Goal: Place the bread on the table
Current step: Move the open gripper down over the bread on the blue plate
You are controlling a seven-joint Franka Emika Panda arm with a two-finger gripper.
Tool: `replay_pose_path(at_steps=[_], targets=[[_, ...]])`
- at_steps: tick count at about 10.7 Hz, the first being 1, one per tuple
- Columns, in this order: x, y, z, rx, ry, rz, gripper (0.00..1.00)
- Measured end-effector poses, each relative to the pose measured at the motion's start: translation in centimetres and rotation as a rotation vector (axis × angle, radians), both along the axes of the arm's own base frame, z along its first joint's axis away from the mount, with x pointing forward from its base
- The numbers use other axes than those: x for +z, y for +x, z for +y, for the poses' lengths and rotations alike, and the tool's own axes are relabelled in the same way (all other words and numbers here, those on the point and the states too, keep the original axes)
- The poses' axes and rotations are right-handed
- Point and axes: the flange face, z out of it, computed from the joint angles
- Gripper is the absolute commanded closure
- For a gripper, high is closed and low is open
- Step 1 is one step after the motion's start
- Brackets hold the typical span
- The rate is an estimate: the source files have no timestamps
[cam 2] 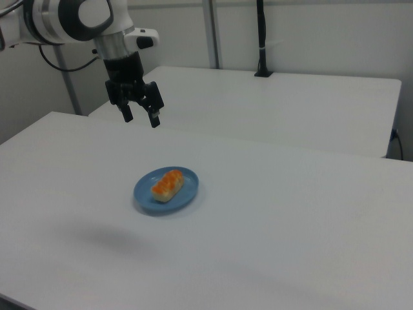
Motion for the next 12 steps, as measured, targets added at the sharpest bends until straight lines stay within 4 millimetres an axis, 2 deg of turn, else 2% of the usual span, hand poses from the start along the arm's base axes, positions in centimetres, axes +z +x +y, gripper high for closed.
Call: replay_pose_path(at_steps=[1,4,7,9,12], targets=[[0.0,0.0,0.0,0.000,0.000,0.000,0.00],[-1.7,0.3,-0.1,0.000,0.000,0.033,0.00],[-2.2,0.4,-0.6,-0.011,0.003,0.041,0.00],[-3.0,1.3,-0.4,-0.007,0.016,0.015,0.00],[-7.4,3.8,1.0,0.019,0.021,0.025,0.00]])
